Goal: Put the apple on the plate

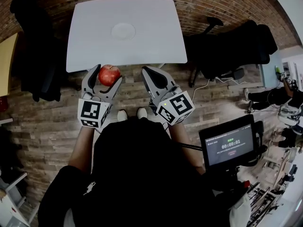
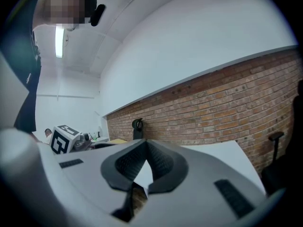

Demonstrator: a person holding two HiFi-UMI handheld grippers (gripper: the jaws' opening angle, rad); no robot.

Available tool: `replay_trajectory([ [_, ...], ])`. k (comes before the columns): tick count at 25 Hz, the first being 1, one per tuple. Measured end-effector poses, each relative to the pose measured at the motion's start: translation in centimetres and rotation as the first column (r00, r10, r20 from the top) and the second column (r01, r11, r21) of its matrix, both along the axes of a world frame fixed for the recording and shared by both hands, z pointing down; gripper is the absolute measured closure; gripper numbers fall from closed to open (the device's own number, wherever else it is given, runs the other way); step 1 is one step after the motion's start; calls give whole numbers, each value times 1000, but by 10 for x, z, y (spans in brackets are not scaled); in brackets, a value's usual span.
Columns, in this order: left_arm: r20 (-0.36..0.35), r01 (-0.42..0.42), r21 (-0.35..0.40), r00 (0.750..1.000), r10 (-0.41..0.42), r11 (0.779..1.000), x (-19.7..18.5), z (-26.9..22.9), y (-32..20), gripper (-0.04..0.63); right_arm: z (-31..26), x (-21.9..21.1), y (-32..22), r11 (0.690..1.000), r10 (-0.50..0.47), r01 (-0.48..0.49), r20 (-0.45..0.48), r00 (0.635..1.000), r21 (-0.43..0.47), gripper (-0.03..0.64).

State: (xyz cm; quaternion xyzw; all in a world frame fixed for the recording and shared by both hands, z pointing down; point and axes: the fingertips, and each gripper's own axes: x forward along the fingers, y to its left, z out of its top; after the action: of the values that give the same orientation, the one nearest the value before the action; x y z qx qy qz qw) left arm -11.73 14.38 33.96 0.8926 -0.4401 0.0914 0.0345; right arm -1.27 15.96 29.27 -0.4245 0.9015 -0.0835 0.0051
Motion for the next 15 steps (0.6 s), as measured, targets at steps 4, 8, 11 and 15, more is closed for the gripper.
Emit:
replay_trajectory([
  [4, 4, -9, -1, 1000, 9, 1000, 0, 0, -3, 236, -2, -2, -2, 1000, 0, 0, 1, 1000, -5, 614],
  [8, 10, -12, -15, 1000, 12, 1000, -4, 1, -3, 236, -2, -4, -2, 1000, 4, -4, 2, 1000, -11, 614],
  [11, 7, -14, -7, 1000, 14, 1000, -5, 1, -5, 236, -1, -5, -2, 1000, 9, -9, -1, 1000, -13, 614],
  [15, 5, -21, -17, 1000, 21, 1000, -6, 3, -6, 235, -1, -6, -4, 1000, 15, -15, -3, 1000, -19, 614],
])
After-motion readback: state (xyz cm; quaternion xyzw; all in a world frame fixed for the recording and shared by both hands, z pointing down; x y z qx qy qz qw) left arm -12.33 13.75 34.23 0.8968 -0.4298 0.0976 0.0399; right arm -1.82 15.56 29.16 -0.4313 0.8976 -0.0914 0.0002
